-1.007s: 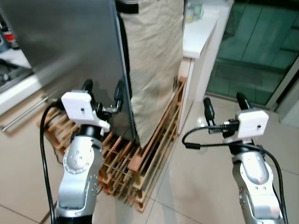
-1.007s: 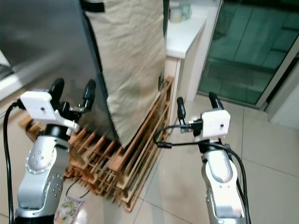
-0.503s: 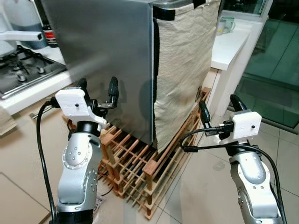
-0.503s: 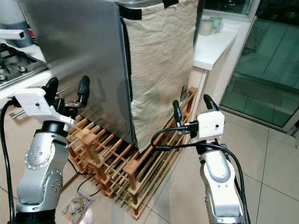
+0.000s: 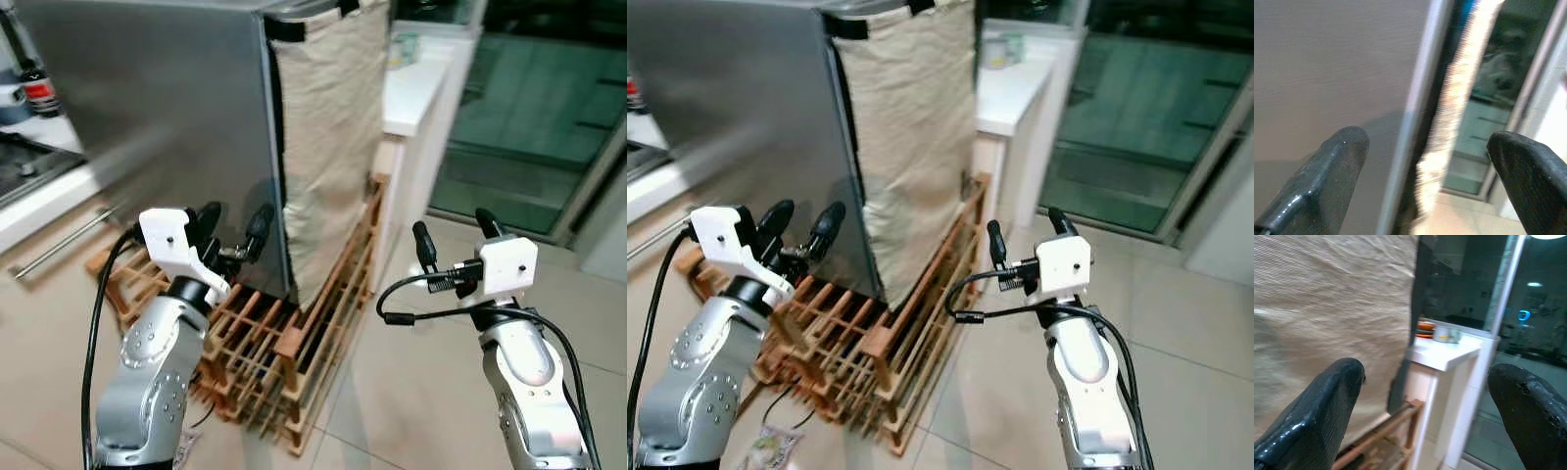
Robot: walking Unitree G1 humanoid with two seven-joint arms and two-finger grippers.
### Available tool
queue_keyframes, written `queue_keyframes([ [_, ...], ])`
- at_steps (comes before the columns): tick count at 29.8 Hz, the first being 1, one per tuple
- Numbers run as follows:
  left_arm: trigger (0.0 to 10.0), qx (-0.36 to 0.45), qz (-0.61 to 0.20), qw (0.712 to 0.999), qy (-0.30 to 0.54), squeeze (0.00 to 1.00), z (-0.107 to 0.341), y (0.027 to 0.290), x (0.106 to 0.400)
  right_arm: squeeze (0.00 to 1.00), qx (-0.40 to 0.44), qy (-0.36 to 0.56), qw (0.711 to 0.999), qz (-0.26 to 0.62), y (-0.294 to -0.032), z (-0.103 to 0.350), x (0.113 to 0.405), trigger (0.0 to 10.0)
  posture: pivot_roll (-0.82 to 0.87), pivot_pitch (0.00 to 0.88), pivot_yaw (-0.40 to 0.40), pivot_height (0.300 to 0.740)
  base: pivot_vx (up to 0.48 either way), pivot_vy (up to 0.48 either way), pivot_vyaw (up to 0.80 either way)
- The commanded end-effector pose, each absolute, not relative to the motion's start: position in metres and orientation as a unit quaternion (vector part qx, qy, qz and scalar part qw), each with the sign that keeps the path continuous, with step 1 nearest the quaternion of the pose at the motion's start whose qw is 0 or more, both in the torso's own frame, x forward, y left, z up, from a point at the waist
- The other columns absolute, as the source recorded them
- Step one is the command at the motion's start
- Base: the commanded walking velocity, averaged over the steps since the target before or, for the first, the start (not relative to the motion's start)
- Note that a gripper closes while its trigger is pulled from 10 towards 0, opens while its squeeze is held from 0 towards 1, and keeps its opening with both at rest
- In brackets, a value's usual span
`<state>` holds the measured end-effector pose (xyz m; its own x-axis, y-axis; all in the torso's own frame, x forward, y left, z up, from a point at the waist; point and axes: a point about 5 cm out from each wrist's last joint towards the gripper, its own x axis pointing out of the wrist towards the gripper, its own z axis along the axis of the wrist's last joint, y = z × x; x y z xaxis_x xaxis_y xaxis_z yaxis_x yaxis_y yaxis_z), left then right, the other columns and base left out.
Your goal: Restocking fridge
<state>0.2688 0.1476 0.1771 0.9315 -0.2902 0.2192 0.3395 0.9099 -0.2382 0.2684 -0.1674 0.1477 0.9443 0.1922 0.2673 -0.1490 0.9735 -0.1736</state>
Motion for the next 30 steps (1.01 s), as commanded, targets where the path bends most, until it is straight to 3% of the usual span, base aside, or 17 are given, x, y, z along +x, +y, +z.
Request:
queue_keyframes([
  [1,10.0,-0.14,-0.177,0.969,-0.096,0.0,0.182,0.144,0.267,0.0,-0.074,-0.148,0.981,0.098,-0.164,0.15,0.272,10.0,-0.18,0.0,0.034,0.74,0.0,0.0,0.0],
  [6,10.0,-0.145,-0.202,0.964,-0.09,0.0,0.184,0.138,0.266,0.0,-0.074,-0.145,0.981,0.105,-0.162,0.149,0.273,10.0,-0.17,0.0,0.029,0.74,0.0,0.0,0.0],
  [17,10.0,-0.119,-0.176,0.974,-0.073,0.0,0.189,0.127,0.304,0.0,-0.053,-0.12,0.987,0.097,-0.166,0.141,0.28,10.0,-0.19,0.0,0.04,0.74,0.0,0.0,0.0],
  [30,10.0,-0.146,-0.192,0.967,-0.086,0.0,0.196,0.118,0.307,0.0,-0.054,-0.114,0.987,0.097,-0.168,0.138,0.28,10.0,-0.2,0.0,0.045,0.74,0.0,0.0,0.0],
])
